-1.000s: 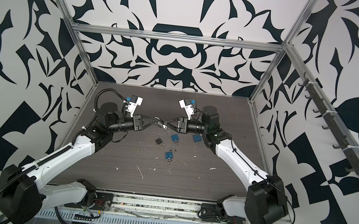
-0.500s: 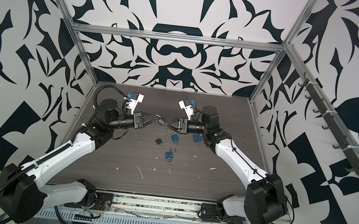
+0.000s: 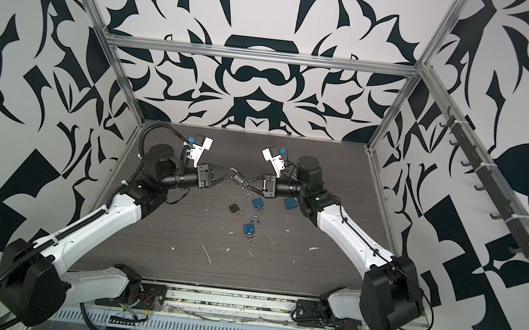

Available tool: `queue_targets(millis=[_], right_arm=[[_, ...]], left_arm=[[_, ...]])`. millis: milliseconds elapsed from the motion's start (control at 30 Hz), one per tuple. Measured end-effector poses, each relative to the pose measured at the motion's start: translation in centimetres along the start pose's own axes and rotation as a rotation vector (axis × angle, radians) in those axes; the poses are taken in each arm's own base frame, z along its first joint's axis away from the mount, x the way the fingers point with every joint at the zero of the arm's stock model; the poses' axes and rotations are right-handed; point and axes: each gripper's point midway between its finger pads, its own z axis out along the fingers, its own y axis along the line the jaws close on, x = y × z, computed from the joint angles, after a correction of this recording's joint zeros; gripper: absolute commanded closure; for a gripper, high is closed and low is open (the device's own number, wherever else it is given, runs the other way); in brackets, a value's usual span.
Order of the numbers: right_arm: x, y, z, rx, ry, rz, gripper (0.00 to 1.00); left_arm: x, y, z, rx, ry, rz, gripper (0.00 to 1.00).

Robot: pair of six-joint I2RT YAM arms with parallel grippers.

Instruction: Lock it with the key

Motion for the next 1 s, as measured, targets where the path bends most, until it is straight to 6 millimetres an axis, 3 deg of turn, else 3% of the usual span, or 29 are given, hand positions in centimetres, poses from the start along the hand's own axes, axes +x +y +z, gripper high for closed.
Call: queue_targets(millis=[200,400,600,833,1000], right_arm=[[0.1,-0.1,0.0,0.002,0.000,0.002,1.00],[0.4,-0.3,0.0,0.003,0.005,0.013,1.00],[0.2,-2.0,-0.8,0.049,-0.025,0.043,1.00],[-1.6,-6.1,-6.0,0.235,-0.198,0.119,1.00],[-1.9,-8.4,-10.8,0.365,-0.339,0.159,1.00]], left_arm=[[-0.5,0.2,-0.6,0.000,-0.009,-0.002,1.00],[-2.4,0.6,-2.3,-0.031,-0.079,0.015,1.00],[-2.7,0.7,-2.8,-0.040,-0.090,0.016,1.00],[-1.3,2.3,-1.7,-0.061,-0.030,-0.031,1.00],[2.3,4.0,1.6,-0.066,0.100,-0.081,1.00]])
